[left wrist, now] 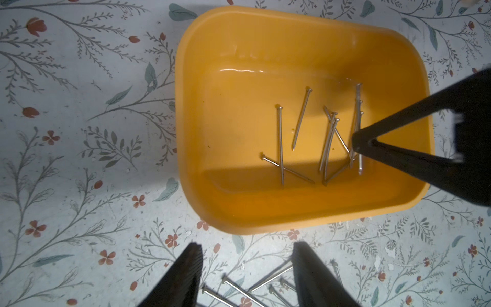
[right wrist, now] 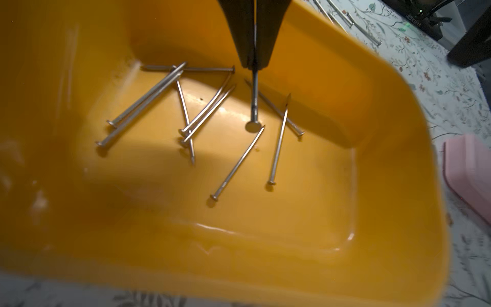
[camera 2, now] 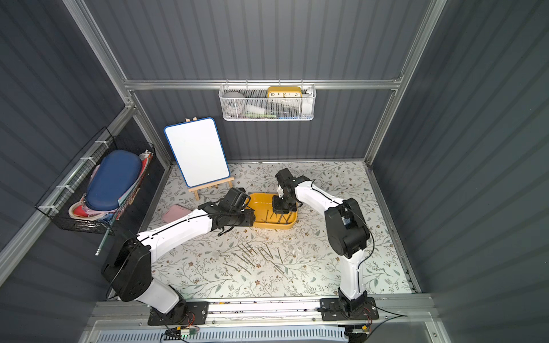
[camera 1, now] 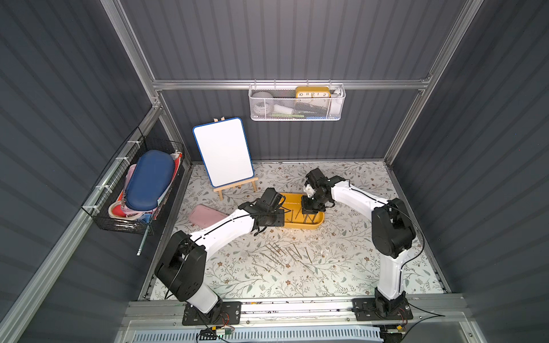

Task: Put the nails on the desktop into the storage box
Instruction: Place the nail in the storage box, then pick up the nail from the center of the board.

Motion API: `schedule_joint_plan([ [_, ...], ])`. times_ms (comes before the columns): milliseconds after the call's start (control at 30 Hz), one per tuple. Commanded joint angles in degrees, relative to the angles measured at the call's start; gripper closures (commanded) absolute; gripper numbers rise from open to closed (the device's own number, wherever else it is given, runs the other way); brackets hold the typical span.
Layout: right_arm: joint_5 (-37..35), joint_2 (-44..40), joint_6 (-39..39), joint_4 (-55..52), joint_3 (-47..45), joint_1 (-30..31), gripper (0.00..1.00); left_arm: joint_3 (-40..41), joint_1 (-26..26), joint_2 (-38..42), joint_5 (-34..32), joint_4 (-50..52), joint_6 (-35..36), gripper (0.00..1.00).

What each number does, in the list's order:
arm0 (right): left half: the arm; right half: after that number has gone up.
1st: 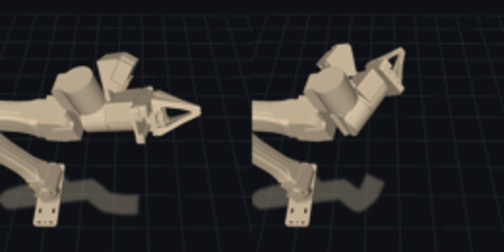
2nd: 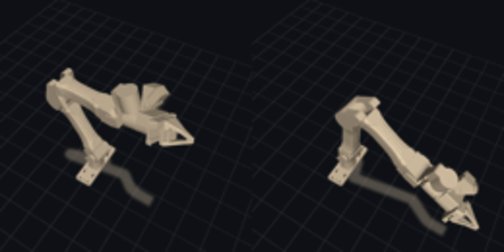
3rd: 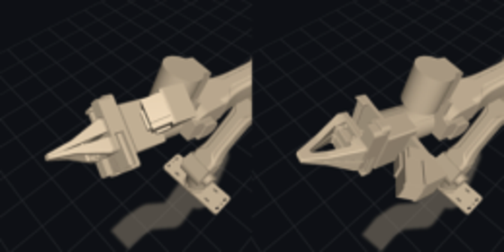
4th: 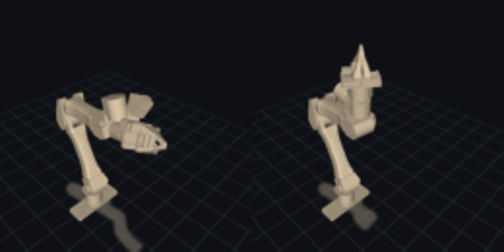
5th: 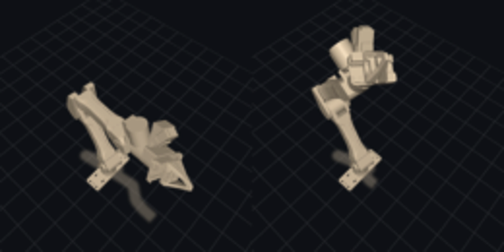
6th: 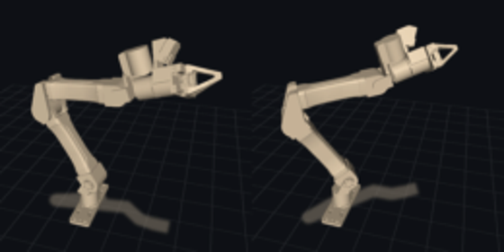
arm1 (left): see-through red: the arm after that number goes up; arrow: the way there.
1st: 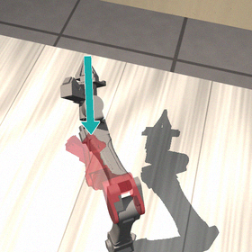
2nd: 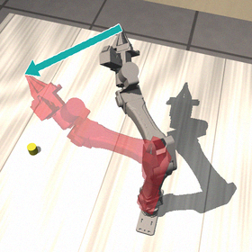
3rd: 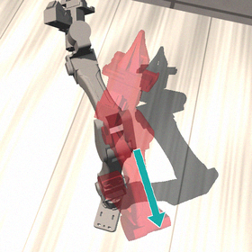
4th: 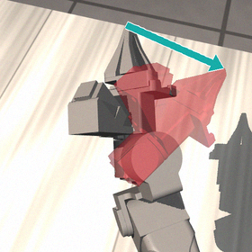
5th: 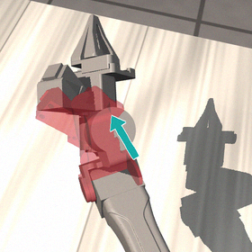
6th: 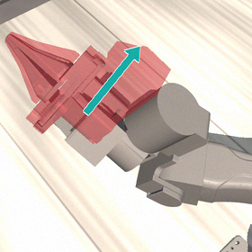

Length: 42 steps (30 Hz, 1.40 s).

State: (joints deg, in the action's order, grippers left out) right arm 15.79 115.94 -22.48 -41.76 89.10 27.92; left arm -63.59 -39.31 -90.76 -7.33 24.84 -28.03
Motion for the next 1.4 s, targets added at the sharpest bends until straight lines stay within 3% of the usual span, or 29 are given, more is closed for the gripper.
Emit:
schedule_joint_plan([
  [0, 0.3, 0.0, -1.9, 1.1, 0.2, -0.1, 1.0, 1.0, 0.6, 2.2, -0.4, 0.3, 1.5, 0.4],
  [100, 0.3, 0.7, -1.8, 1.6, 0.2, -0.3, 0.86, 0.9, 0.7, 2.0, -0.4, 0.4, 1.9, 0.4],
  [300, 0.1, -3.5, -0.4, -0.1, -0.3, -0.2, 0.71, 0.6, 0.9, 1.9, -0.3, 0.1, 2.2, 0.4],
  [467, -1.0, -16.4, 0.1, -1.9, -8.3, 4.3, 0.68, 1.3, 1.0, 3.2, -0.7, 0.1, 2.2, 0.4],
  [600, -10.6, -23.3, -1.5, -5.4, -17.6, 11.4, 0.67, 4.1, 1.0, 5.5, 0.1, -1.7, 1.6, 0.4],
  [700, -13.8, -26.0, -5.2, -4.0, -23.6, 16.5, 0.66, 6.1, 0.9, 7.4, 0.3, -2.6, 1.8, 0.39],
  [900, -17.3, -22.8, -8.9, -2.3, -26.4, 22.1, 0.65, 6.4, 0.9, 7.8, 0.2, -2.5, 1.8, 0.39],
  [1367, -18.7, -13.3, -6.7, 3.2, -27.5, 22.3, 0.67, 6.8, 0.9, 7.8, -0.3, -2.3, 2.0, 0.39],
])
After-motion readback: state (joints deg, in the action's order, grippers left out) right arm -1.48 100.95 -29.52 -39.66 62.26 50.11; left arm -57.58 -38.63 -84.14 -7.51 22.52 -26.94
